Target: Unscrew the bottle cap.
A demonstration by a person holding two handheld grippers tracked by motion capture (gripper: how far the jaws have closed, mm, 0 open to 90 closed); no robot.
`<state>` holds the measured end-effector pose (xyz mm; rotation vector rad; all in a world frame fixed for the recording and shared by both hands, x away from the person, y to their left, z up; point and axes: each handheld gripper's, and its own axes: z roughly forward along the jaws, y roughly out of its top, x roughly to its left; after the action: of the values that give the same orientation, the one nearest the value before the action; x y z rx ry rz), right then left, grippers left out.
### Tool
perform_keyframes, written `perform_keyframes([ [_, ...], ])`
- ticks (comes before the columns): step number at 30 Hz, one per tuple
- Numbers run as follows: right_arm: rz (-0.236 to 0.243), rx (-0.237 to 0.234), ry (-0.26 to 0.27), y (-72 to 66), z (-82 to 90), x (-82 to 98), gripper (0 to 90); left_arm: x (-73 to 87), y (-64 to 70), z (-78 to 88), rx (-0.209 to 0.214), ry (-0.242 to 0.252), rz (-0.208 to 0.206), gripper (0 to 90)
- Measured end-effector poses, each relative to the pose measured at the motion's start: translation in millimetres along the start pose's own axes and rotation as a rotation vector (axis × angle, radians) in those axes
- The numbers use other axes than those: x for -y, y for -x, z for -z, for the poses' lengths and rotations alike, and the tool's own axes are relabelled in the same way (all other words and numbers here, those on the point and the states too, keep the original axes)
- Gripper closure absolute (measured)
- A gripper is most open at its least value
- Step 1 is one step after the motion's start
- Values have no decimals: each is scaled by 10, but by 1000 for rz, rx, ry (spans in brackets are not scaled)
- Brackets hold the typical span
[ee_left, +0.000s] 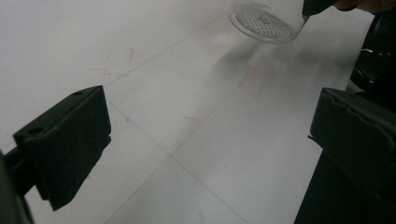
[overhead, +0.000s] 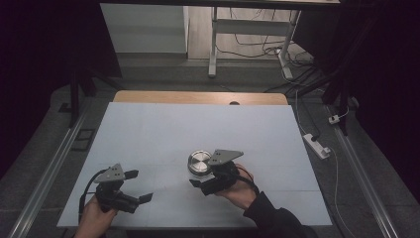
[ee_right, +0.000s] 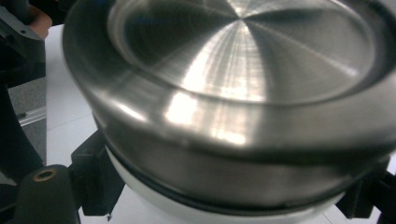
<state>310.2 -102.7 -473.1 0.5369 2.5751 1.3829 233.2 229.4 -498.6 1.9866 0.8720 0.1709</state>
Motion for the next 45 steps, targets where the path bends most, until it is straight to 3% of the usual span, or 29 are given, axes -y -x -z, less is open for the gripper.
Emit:
perform_keyframes([
  [4,3,5,-2,11,-5,13,149,-58,45,-85,9,-27,-18,0],
  [11,1,9,-7,47,-14,39,149,-248,107,-143,1,-30,-75,0],
  [16,3,10,-7,51,-12,43,149,-372,122,-197,18,-75,-107,0],
  [30,17,15,-18,63,-32,41,149,-795,136,-275,47,-48,-159,0],
  [45,26,-4,-20,55,-43,34,149,-1165,179,-556,153,-69,-283,0],
])
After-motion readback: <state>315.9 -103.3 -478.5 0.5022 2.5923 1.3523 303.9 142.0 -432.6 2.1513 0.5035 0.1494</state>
